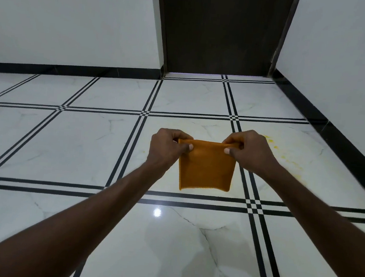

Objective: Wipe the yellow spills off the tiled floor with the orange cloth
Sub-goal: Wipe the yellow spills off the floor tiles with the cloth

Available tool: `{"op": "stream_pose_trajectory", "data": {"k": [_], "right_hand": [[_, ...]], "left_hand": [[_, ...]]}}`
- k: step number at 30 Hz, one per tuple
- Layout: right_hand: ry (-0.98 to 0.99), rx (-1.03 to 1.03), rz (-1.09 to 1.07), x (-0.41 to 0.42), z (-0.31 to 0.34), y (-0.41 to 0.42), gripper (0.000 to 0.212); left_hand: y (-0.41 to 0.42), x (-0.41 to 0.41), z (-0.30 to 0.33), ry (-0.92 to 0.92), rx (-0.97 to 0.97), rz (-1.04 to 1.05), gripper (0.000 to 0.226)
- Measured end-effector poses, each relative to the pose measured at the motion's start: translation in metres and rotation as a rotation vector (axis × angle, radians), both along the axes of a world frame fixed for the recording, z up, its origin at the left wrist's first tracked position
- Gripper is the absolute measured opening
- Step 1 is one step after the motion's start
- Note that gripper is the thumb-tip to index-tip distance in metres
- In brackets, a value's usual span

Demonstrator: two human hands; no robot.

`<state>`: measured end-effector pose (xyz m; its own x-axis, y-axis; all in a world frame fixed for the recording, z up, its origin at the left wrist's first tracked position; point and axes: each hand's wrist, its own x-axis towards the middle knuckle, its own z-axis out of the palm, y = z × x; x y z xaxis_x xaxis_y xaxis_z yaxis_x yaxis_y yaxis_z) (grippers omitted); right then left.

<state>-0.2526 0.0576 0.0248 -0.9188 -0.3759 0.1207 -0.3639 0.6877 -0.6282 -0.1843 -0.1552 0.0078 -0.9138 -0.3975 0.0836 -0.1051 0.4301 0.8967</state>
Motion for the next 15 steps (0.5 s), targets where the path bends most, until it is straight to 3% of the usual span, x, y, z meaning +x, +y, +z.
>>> {"op": "stream_pose_trajectory", "data": {"k": [6,11,15], "right_hand": [[0.035,0.037,0.010,-0.005,-0.022,-0.019,0.013],[0.024,0.081,0.025,-0.041,-0.040,-0.045,0.013],[0.112,0.036,-0.028,-0.065,-0.056,-0.074,0.013]], "left_hand": [[-0.036,-0.001,-0.001,-0.123,-0.151,-0.088,0.013],[-0.058,-0.027,-0.021,-0.135,-0.307,-0.087,0.019],[-0.084,-0.050,-0.055,-0.038,-0.206,-0.057,0.016]]}}
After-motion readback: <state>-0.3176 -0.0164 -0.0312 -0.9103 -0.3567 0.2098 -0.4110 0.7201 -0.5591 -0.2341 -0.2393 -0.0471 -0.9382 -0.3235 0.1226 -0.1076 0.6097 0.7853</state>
